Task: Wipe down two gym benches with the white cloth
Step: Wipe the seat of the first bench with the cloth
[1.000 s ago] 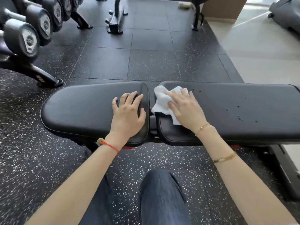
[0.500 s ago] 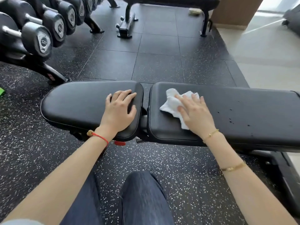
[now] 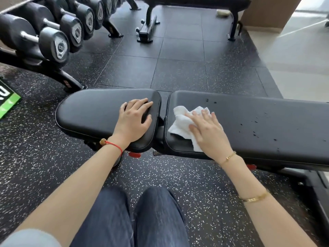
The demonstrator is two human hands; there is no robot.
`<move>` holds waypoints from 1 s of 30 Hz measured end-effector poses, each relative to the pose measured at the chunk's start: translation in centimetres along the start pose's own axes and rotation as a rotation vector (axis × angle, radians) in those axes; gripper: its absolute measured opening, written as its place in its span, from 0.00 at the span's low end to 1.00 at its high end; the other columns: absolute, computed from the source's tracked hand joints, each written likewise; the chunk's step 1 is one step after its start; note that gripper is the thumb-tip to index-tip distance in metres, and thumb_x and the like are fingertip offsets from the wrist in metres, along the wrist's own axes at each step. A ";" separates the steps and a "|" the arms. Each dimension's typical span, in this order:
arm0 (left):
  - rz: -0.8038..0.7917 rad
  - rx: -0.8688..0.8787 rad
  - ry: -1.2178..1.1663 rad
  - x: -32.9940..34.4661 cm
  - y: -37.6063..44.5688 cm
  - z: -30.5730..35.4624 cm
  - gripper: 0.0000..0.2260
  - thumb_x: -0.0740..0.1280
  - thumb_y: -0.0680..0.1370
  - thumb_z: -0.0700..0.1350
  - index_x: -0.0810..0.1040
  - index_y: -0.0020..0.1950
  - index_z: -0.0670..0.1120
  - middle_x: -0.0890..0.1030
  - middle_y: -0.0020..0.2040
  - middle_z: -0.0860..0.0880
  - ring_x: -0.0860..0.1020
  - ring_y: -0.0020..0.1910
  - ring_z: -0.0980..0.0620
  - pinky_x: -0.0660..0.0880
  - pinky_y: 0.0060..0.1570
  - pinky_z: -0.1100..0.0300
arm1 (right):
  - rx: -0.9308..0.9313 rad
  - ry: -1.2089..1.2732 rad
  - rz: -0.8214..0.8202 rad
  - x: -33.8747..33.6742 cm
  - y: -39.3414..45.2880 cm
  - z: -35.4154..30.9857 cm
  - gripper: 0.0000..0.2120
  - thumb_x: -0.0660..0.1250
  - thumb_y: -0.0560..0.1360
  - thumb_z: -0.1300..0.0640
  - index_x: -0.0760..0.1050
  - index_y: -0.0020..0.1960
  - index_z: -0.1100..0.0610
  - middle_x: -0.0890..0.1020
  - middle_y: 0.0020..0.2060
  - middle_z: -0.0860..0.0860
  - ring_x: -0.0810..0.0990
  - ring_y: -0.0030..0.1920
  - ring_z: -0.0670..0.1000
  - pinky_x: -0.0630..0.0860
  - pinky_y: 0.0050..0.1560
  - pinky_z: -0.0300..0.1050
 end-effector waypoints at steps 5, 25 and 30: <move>0.018 0.020 -0.009 0.1 0.0 -0.1 0.21 0.60 0.78 0.52 0.72 0.71 0.53 0.72 0.71 0.53 0.66 0.72 0.50 0.56 0.74 0.45 | 0.133 0.199 0.132 -4.4 0.7 2.9 0.20 0.52 0.84 0.55 0.64 0.75 0.51 0.69 0.73 0.55 0.60 0.77 0.58 0.44 0.78 0.48; 0.035 0.039 0.005 0.5 0.1 -0.3 0.20 0.63 0.78 0.51 0.72 0.71 0.53 0.73 0.71 0.53 0.66 0.71 0.49 0.58 0.73 0.43 | 0.167 -0.162 -0.091 1.3 4.9 -0.2 0.24 0.48 0.83 0.45 0.55 0.78 0.45 0.56 0.79 0.50 0.52 0.79 0.58 0.47 0.78 0.53; 0.043 0.037 -0.011 0.5 0.1 -0.3 0.21 0.62 0.78 0.52 0.73 0.71 0.53 0.73 0.71 0.53 0.66 0.71 0.49 0.57 0.73 0.43 | -0.032 -0.148 0.002 1.9 0.5 -2.4 0.23 0.52 0.82 0.44 0.62 0.76 0.43 0.66 0.76 0.53 0.62 0.75 0.61 0.56 0.76 0.56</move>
Point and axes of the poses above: each hand's wrist, its own y-axis towards the middle knuckle, its own x-axis out of the palm, z = x × y, the point moved 7 cm from there along y, towards the middle knuckle
